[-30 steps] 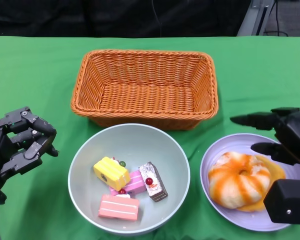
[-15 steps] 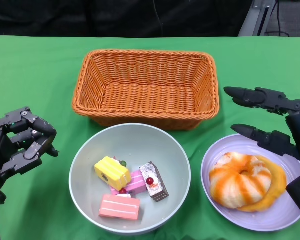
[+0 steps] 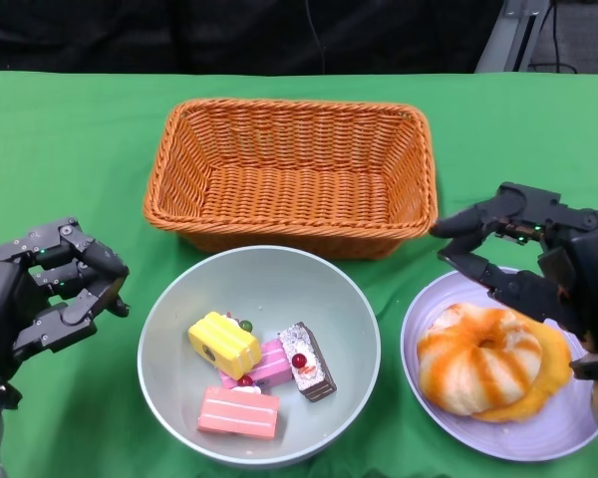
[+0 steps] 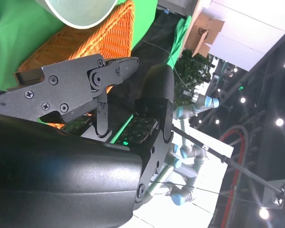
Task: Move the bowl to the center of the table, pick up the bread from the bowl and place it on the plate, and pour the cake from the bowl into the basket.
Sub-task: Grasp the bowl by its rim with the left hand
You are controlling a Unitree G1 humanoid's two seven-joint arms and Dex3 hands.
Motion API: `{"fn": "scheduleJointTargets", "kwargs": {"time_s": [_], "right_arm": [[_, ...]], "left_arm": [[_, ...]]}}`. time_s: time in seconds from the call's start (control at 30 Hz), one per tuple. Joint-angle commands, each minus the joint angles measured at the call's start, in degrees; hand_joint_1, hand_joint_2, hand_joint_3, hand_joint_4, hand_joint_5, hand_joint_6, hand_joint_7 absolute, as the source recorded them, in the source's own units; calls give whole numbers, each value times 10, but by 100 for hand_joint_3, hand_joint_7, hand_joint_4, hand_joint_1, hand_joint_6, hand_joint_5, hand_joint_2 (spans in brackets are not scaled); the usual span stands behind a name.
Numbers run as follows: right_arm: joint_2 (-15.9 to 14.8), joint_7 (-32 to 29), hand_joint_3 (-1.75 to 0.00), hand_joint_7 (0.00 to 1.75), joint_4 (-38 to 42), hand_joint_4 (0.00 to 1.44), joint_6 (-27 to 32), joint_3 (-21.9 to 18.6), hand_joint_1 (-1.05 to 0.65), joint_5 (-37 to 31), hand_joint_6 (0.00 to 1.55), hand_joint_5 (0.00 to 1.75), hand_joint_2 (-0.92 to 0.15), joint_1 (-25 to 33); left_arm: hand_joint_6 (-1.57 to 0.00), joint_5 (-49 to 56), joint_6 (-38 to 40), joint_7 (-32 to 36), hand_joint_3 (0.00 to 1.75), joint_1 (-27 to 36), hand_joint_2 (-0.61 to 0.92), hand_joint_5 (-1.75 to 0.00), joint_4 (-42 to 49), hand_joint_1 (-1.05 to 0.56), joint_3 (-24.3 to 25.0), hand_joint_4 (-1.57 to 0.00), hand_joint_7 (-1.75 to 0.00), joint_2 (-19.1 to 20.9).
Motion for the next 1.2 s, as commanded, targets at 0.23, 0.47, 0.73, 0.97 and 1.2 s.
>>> {"fn": "scheduleJointTargets", "kwargs": {"time_s": [0.23,0.47,0.73,0.97,1.2], "right_arm": [[30,46,-74,122,4,75,-9,4,-23,22,72,152,-60,20],[45,99,-107,136,-35,73,27,17,-8,85,68,161,-49,46],[57,134,-111,144,-93,71,124,8,-3,154,62,166,-56,60],[68,127,-111,143,-114,69,166,-3,-7,164,61,169,-55,61],[80,125,-103,143,-109,69,174,-16,-12,159,61,172,-55,53]], "left_arm": [[-90,-11,-24,-29,51,29,81,-134,-35,-7,-14,-88,-100,-14],[-90,-19,-31,-39,45,60,84,-137,-76,-11,-23,-84,-94,-29],[-87,-23,-79,-60,12,104,89,-81,-130,-33,-35,-71,-21,-25],[-62,29,-175,-93,8,170,92,-10,-206,-55,-33,-55,0,72],[-61,71,-302,-81,4,183,92,-5,-211,-71,-33,-55,0,140]]}}
